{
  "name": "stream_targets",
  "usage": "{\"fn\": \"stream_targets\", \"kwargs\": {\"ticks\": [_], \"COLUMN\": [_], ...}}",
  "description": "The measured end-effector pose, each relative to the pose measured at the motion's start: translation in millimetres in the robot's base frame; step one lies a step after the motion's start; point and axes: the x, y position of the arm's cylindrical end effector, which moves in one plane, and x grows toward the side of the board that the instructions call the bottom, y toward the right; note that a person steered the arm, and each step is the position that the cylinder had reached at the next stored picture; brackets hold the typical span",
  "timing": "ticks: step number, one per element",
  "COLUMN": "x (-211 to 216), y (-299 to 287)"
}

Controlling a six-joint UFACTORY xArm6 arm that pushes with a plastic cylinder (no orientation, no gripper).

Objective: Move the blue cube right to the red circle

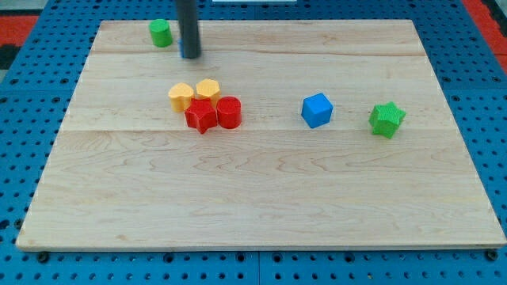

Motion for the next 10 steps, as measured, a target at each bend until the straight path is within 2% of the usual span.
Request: {"fn": "stream_targets", "kwargs": {"ticks": [1,3,5,6,8,9,10], "x": [-1,6,6,7,8,31,75], "y": [20,198,232,284,308,323,327]}}
